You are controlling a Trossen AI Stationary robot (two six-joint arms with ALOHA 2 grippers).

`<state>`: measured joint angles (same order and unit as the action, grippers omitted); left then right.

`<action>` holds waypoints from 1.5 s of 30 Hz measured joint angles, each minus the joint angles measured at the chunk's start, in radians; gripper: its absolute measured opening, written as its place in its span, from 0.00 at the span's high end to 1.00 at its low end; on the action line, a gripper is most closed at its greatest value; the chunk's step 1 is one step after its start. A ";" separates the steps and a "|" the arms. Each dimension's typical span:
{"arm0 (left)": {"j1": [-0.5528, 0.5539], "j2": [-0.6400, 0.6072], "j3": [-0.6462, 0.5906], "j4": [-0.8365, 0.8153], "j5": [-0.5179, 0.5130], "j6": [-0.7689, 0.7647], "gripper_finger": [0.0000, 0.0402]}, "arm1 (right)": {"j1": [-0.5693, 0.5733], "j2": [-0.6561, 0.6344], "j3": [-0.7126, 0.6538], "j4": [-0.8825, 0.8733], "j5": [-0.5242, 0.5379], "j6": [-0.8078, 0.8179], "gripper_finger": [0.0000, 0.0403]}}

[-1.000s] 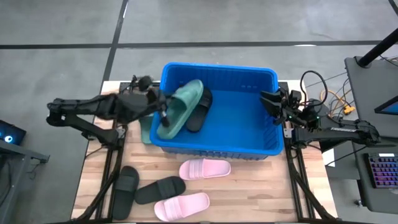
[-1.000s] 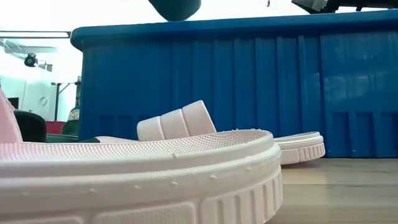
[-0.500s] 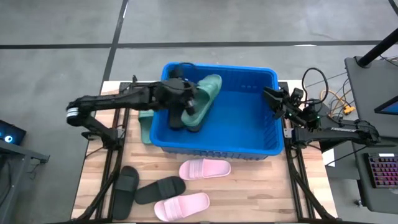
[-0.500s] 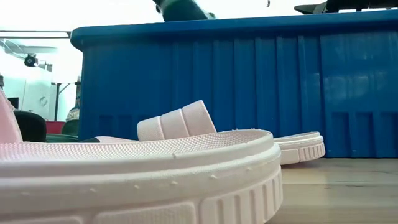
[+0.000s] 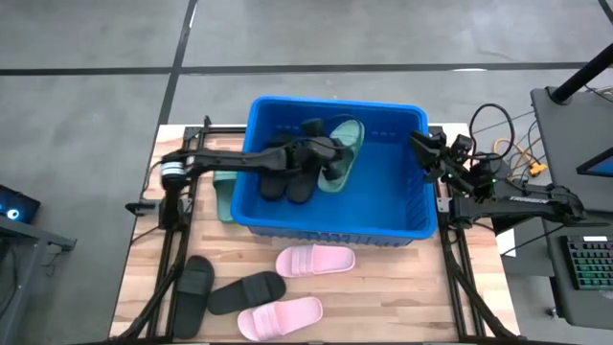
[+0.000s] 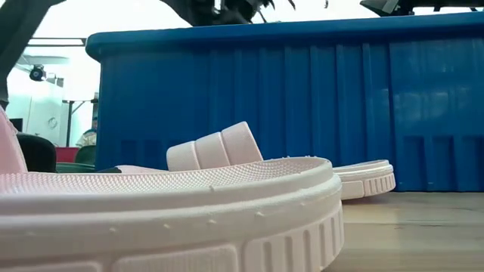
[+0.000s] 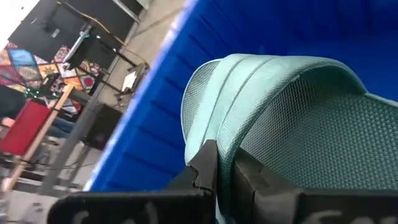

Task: Pick and place slides into bin
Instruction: Put the bottom green slide into the blue bin

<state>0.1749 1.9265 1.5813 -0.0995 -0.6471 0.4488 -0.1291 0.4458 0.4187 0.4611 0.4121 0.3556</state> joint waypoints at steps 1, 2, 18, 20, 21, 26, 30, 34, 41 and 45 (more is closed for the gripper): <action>0.000 0.026 0.019 -0.013 -0.008 0.010 1.00 | 0.000 0.001 0.000 0.000 -0.001 0.000 0.50; -0.002 0.051 0.041 -0.030 -0.018 0.024 1.00 | 0.000 0.001 0.000 0.000 -0.003 0.000 0.50; -0.013 0.217 0.179 -0.101 -0.101 0.063 1.00 | 0.000 0.001 0.000 -0.010 -0.004 -0.015 0.50; -0.011 0.234 0.179 -0.109 -0.092 0.058 1.00 | 0.000 0.000 0.000 -0.010 -0.004 -0.015 0.50; -0.011 0.240 0.179 -0.111 -0.090 0.055 1.00 | 0.000 0.001 0.000 -0.010 -0.004 -0.015 0.50; -0.011 0.277 0.179 -0.110 -0.093 0.055 1.00 | 0.000 0.000 0.000 -0.011 -0.004 -0.016 0.50; -0.010 0.315 0.178 -0.116 -0.093 0.054 1.00 | 0.000 0.000 0.000 -0.012 -0.004 -0.016 0.50; -0.007 0.332 0.178 -0.129 -0.093 0.054 1.00 | 0.000 0.000 0.000 -0.012 -0.004 -0.016 0.50; 0.004 0.338 0.178 -0.117 -0.097 0.050 1.00 | 0.000 0.000 0.000 -0.015 -0.013 -0.015 0.50; 0.022 0.338 0.178 -0.118 -0.095 -0.019 1.00 | 0.000 0.000 0.000 -0.016 -0.019 -0.015 0.50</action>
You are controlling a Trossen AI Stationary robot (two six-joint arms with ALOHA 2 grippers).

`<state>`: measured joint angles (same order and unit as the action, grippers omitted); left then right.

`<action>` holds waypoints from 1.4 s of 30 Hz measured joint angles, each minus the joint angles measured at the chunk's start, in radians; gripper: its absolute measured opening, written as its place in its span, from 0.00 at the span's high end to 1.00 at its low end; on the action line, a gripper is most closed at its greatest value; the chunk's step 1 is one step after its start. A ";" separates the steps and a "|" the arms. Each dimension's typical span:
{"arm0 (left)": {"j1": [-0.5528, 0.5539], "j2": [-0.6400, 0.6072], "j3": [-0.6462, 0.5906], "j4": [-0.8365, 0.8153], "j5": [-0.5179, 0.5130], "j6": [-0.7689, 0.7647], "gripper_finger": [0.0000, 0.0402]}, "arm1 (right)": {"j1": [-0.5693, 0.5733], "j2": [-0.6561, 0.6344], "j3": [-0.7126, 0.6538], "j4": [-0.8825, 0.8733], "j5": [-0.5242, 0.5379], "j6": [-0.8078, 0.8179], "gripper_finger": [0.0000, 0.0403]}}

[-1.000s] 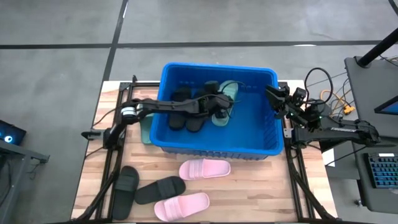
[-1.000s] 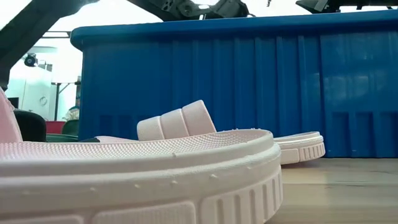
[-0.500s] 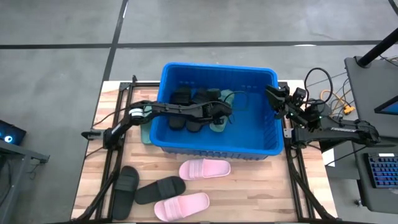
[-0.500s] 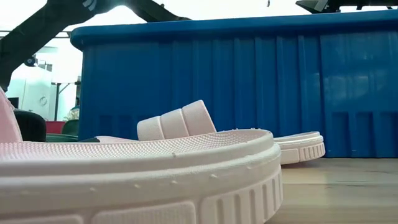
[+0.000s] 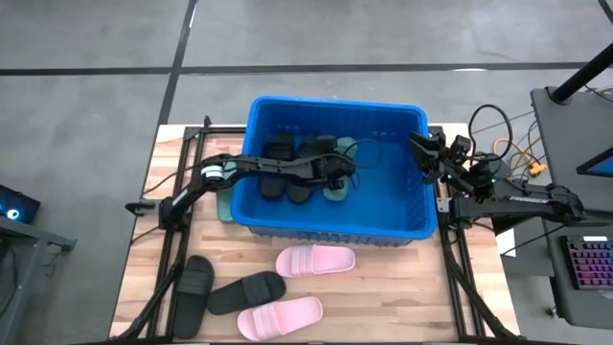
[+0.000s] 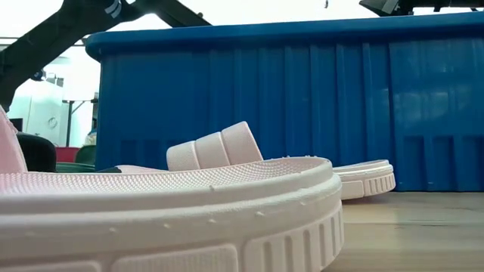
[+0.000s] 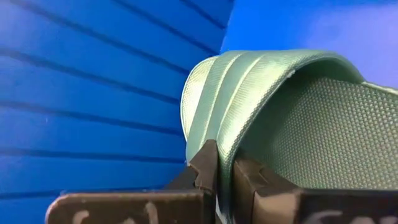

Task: Pick and place slides into bin
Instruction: Put the bottom green slide into the blue bin, then adjust the blue bin on the table

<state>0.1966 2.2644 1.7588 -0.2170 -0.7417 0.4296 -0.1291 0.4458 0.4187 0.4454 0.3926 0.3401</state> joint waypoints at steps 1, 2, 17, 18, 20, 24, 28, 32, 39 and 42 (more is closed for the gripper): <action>0.003 0.001 0.000 -0.001 0.002 -0.005 1.00 | 0.000 0.000 0.000 0.000 0.000 0.000 0.50; 0.006 0.001 0.000 -0.001 0.004 -0.004 1.00 | 0.000 0.000 0.000 0.000 0.000 0.000 0.50; 0.024 -0.004 0.000 -0.010 0.088 -0.005 0.70 | 0.000 0.000 0.000 0.001 -0.029 0.000 0.50; 0.025 -0.006 0.000 -0.011 0.100 -0.005 0.67 | 0.000 0.000 0.000 0.000 -0.033 0.000 0.50; 0.027 -0.009 0.002 -0.019 0.126 -0.006 0.62 | 0.000 0.000 0.000 0.000 -0.033 0.000 0.50; 0.027 -0.014 0.030 -0.083 0.179 -0.009 0.54 | 0.000 0.000 0.000 0.001 -0.033 0.000 0.50; 0.028 -0.023 0.036 -0.130 0.216 -0.009 0.48 | 0.000 0.000 0.000 0.001 -0.033 0.000 0.50; 0.028 -0.032 0.043 -0.202 0.238 -0.008 0.45 | 0.000 0.000 0.000 0.000 -0.034 0.000 0.50; 0.028 -0.097 0.041 -0.228 0.240 -0.025 0.44 | 0.000 0.000 0.000 -0.001 -0.034 -0.001 0.50; 0.028 -0.133 0.041 -0.233 0.240 -0.038 0.44 | 0.000 0.000 0.000 -0.005 -0.034 0.000 0.50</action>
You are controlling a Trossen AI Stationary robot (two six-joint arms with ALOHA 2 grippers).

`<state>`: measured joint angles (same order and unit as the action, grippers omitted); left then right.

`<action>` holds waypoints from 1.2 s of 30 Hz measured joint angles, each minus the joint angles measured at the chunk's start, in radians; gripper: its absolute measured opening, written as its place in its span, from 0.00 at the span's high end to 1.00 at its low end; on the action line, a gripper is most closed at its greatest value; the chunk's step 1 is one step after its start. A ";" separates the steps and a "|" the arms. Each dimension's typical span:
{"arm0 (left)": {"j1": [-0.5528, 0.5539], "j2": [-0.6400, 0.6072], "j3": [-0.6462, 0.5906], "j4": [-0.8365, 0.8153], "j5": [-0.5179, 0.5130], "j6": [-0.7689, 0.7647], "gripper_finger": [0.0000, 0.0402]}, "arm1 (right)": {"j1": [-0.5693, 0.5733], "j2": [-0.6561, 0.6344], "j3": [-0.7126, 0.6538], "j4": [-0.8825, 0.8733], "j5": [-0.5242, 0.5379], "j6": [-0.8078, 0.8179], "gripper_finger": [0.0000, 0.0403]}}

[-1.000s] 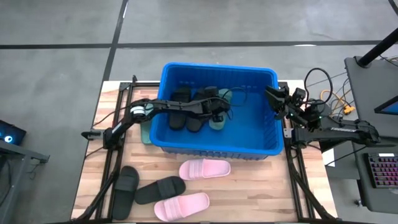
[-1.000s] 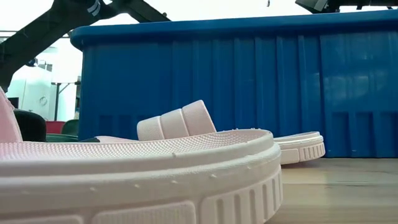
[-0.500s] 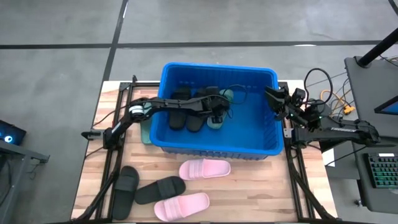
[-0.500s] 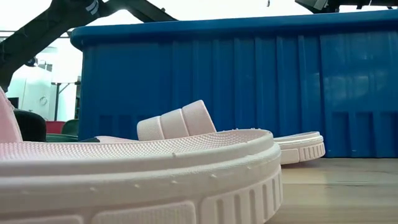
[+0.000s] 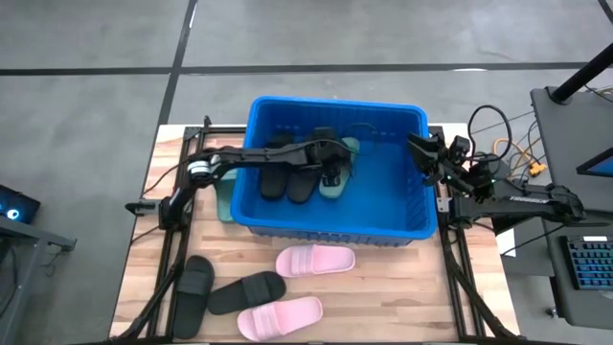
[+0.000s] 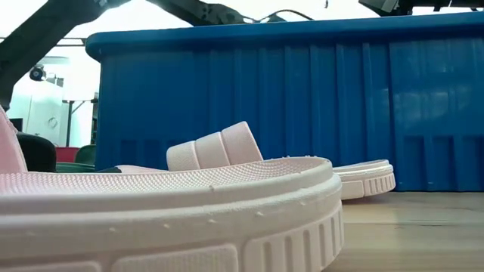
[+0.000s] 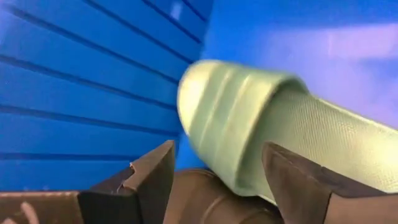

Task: Pick and place slides into bin
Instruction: Adjust the blue bin on the table

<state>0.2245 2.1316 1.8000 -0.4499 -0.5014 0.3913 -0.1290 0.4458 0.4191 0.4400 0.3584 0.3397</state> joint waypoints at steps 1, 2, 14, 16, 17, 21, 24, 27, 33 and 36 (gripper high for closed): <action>0.000 -0.014 0.000 0.004 0.000 -0.001 0.44 | 0.001 0.000 0.000 -0.002 0.000 0.000 0.50; 0.000 -0.031 -0.001 0.005 0.000 -0.001 0.44 | 0.000 0.000 0.000 -0.004 0.000 0.000 0.50; -0.002 -0.276 -0.012 -0.034 0.014 -0.019 0.44 | 0.000 0.000 0.000 -0.023 0.000 -0.008 0.50; -0.002 -0.326 -0.019 -0.051 0.020 -0.020 0.44 | 0.000 0.000 0.000 -0.024 0.000 -0.011 0.50; -0.002 -0.348 -0.024 -0.081 0.021 -0.020 0.44 | 0.000 0.000 0.000 -0.025 0.000 -0.011 0.50; -0.002 -0.432 -0.026 -0.183 0.021 -0.022 0.44 | 0.000 -0.004 0.000 -0.026 0.000 -0.012 0.50; -0.002 -0.487 -0.026 -0.257 0.020 -0.053 0.44 | 0.000 -0.014 0.000 -0.035 0.000 -0.047 0.50; -0.002 -0.522 -0.026 -0.329 0.020 -0.115 0.44 | 0.000 -0.023 0.000 -0.043 0.000 -0.082 0.50; -0.002 -0.583 -0.027 -0.578 0.013 -0.189 0.44 | -0.001 -0.035 0.000 -0.043 0.001 -0.113 0.50; -0.002 -0.601 -0.027 -0.718 -0.026 -0.232 0.44 | 0.000 -0.038 0.000 -0.052 0.001 -0.113 0.50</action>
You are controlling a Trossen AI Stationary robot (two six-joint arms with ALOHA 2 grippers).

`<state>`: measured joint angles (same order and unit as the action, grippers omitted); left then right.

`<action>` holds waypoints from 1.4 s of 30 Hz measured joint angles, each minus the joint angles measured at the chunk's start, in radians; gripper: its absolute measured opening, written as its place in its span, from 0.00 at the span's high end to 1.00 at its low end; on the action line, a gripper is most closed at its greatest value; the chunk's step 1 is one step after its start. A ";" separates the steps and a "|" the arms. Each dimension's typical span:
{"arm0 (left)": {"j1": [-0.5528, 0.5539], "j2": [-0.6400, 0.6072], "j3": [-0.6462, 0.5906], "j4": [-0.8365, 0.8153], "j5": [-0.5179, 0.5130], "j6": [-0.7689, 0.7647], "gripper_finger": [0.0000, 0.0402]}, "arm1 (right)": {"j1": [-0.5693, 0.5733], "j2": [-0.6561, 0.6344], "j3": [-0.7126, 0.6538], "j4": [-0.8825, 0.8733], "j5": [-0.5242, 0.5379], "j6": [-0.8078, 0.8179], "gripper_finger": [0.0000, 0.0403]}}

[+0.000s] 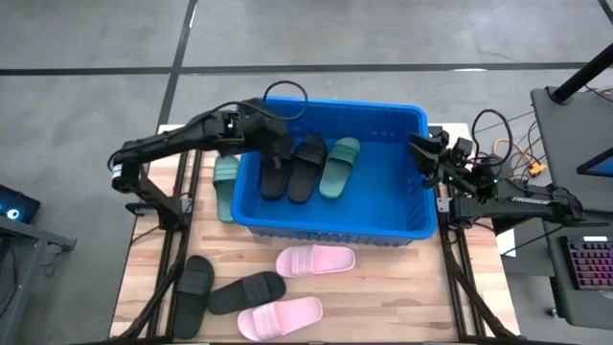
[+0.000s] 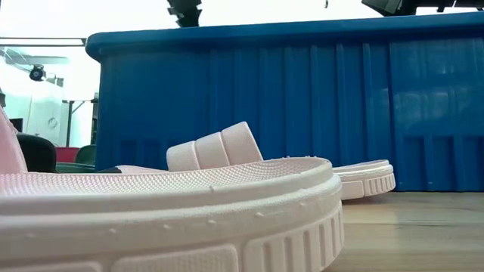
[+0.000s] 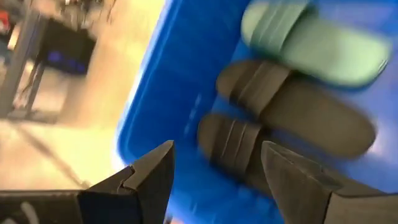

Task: Pick and place slides into bin
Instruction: Adjust the blue bin on the table

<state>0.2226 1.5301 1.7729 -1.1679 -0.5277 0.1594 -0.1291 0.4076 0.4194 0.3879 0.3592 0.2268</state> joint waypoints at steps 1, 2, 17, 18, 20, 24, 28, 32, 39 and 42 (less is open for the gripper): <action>0.000 -0.009 0.000 -0.041 -0.016 -0.016 0.44 | 0.000 -0.002 0.000 -0.003 0.000 0.000 0.50; 0.000 -0.016 0.000 -0.089 -0.033 -0.031 0.44 | 0.000 -0.002 0.000 -0.011 0.001 -0.001 0.50; 0.000 -0.190 -0.154 -0.353 -0.076 -0.252 0.44 | 0.000 -0.026 0.000 -0.041 0.004 -0.001 0.50; 0.000 -0.208 -0.181 -0.369 -0.076 -0.257 0.44 | 0.000 -0.033 0.000 -0.042 0.004 -0.002 0.50; 0.000 -0.246 -0.242 -0.405 -0.076 -0.281 0.44 | 0.000 -0.050 0.000 -0.049 0.004 -0.005 0.50; 0.000 -0.293 -0.369 -0.397 -0.074 -0.428 0.44 | 0.000 -0.084 0.000 -0.108 0.005 -0.019 0.50; -0.001 -0.356 -0.488 -0.339 -0.073 -0.488 0.44 | 0.000 -0.116 0.000 -0.159 0.008 -0.019 0.50; -0.001 -0.434 -0.589 -0.276 -0.073 -0.494 0.44 | 0.000 -0.141 0.000 -0.171 0.008 -0.019 0.50; -0.001 -0.627 -0.751 -0.072 -0.088 -0.450 0.47 | 0.000 -0.174 0.000 -0.175 0.008 -0.019 0.50; -0.001 -0.697 -0.834 0.047 -0.024 -0.369 0.51 | 0.000 -0.186 0.000 -0.175 0.008 -0.019 0.50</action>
<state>0.2218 0.8332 0.9392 -1.1208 -0.5512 -0.2091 -0.1291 0.2217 0.4191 0.2129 0.3674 0.2081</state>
